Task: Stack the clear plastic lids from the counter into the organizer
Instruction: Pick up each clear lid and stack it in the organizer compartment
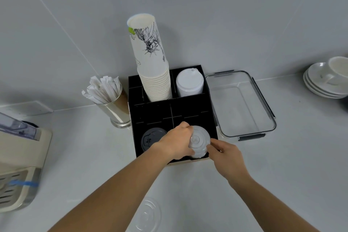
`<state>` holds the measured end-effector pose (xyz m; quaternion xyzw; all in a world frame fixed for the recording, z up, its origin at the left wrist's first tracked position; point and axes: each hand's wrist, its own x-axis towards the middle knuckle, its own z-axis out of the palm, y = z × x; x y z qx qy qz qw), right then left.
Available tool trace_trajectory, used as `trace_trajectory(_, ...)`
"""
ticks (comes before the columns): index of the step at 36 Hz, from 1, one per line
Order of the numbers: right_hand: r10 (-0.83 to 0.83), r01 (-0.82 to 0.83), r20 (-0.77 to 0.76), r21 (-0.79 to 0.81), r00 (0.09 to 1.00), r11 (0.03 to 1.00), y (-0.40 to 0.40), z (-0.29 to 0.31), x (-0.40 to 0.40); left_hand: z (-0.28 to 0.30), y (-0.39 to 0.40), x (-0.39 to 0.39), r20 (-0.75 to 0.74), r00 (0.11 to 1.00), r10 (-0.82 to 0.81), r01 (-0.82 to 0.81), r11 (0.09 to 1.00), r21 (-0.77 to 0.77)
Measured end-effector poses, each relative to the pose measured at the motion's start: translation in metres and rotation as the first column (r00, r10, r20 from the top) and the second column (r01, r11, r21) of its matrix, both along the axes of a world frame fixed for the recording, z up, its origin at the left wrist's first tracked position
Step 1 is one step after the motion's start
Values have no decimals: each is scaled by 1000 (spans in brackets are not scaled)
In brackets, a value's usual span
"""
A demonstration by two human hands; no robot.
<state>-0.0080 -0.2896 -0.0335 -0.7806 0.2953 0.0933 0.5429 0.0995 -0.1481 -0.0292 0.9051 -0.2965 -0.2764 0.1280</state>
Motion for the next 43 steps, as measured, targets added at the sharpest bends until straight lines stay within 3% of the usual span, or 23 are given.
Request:
trace_trajectory(8, -119, 139, -97, 244, 988, 960, -2, -3, -2, 6, 0, -3, 31, 999, -9, 8, 999, 36)
trace_trajectory(13, -257, 285, -123, 420, 959, 862, -3, 5, -4, 11, 2, -8, 34, 999, 9, -9, 1000, 11)
trace_trajectory(20, -288, 308, -115, 462, 951, 831, -6, 19, -13, 23, 20, -24, 44, 996, 76, -71, 992, -109)
trace_trajectory(24, -293, 311, -115, 488, 949, 816, -13, 20, -21, 28, 45, -42, -3, 982, 187, -183, 959, -218)
trace_trajectory(30, -230, 264, -131, 493, 964, 829, -16, 27, -36, 32, 89, -87, -150, 899, 411, -437, 828, -351)
trace_trajectory(34, -168, 215, -139, 478, 976, 852, -8, 30, -45, 25, 119, -114, -277, 779, 562, -626, 681, -379)
trace_trajectory(43, -10, 104, -198, 472, 980, 875, 20, 30, -52, 1, 172, -169, -460, 478, 749, -875, 361, -321)
